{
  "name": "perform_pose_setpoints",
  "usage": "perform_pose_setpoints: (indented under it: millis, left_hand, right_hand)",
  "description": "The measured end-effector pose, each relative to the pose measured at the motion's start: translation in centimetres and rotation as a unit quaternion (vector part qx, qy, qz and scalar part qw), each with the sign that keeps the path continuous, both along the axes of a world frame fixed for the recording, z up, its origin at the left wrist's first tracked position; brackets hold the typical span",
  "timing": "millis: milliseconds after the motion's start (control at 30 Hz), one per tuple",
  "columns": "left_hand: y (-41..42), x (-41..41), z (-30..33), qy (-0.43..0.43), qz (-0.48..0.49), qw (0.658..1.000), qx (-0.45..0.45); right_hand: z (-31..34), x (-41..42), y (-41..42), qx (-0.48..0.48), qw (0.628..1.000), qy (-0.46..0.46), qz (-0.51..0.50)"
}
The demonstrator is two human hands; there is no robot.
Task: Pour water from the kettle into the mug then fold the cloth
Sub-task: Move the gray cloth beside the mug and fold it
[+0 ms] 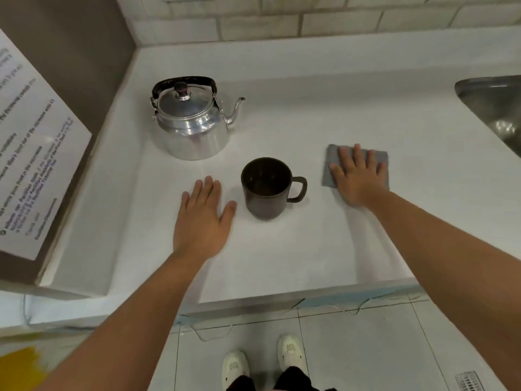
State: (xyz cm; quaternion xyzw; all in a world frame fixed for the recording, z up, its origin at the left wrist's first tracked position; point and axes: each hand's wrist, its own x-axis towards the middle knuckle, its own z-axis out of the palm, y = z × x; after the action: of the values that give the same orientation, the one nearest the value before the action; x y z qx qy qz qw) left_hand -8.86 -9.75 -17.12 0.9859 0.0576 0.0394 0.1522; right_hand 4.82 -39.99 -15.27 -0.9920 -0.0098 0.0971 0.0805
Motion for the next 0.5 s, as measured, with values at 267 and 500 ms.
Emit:
perform_pose_setpoints:
  millis: [267,500]
  left_hand:
    - [-0.3,-0.3,0.4,-0.031,0.018,0.999,-0.026]
    - [-0.5,-0.2,0.7,-0.027,0.031,0.999,-0.023]
  right_hand:
    - [0.0,5.6,8.9,-0.037,0.885,-0.031,0.464]
    - [0.0,6.7,11.2,0.002,0.887,-0.015,0.461]
